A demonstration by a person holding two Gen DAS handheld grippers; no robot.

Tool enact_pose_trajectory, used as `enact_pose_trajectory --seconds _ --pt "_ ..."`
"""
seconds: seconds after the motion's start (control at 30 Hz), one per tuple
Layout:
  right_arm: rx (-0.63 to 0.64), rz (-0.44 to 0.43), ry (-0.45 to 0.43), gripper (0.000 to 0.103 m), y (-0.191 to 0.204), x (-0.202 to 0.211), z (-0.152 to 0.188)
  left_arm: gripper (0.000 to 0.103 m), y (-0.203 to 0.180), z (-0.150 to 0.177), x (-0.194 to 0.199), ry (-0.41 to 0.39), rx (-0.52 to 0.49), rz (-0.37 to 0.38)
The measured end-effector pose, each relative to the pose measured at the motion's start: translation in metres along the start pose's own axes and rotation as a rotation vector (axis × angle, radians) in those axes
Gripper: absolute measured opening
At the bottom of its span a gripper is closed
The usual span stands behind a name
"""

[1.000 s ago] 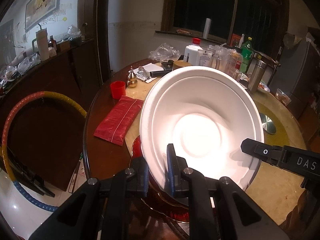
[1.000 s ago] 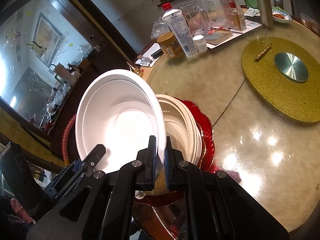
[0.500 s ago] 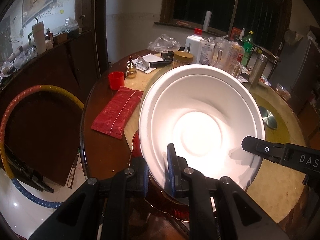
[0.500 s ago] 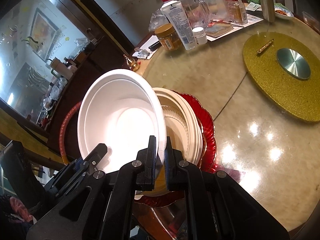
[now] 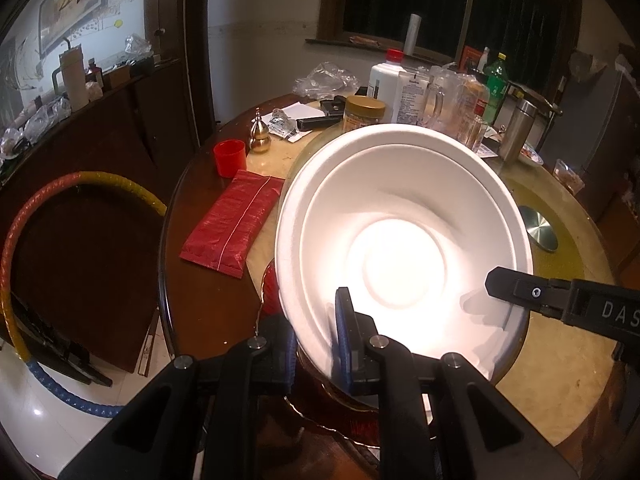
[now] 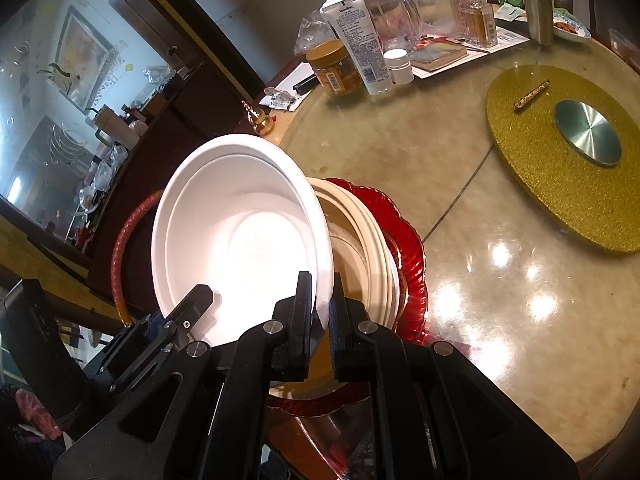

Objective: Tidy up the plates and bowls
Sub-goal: 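Lower the white bowl onto the beige bowls on the red plates, then open both tools and release the white bowl on the stack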

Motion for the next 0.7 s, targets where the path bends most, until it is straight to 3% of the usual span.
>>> enact_pose_trajectory --seconds 0.2,0.53,0.63,0.7 --pt "-0.022 -0.014 0.033 0.008 -0.004 -0.002 0.002 0.016 -0.001 -0.001 -0.001 -0.003 -0.005 -0.001" --pt "-0.012 -0.011 0.018 0.009 -0.002 0.006 0.0 0.018 -0.001 -0.004 0.001 -0.01 -0.004 -0.011" --pt "-0.01 -0.004 0.019 0.009 -0.003 0.007 0.0 0.035 -0.001 -0.004 0.002 -0.008 -0.012 -0.025" --pt "-0.012 0.004 0.013 0.02 -0.005 0.009 -0.002 0.06 -0.001 -0.004 0.005 -0.012 -0.004 -0.013"
Point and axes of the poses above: each gripper's, at about its wrist camera, not at the fingertips, and x roughly against the way its jaws point, y to its left, z to its underside, the point moved 9 cm from there along -x, roughly the way its jaws point, and after that the axes turned 4 degrees about y, right-handed, at the moved point
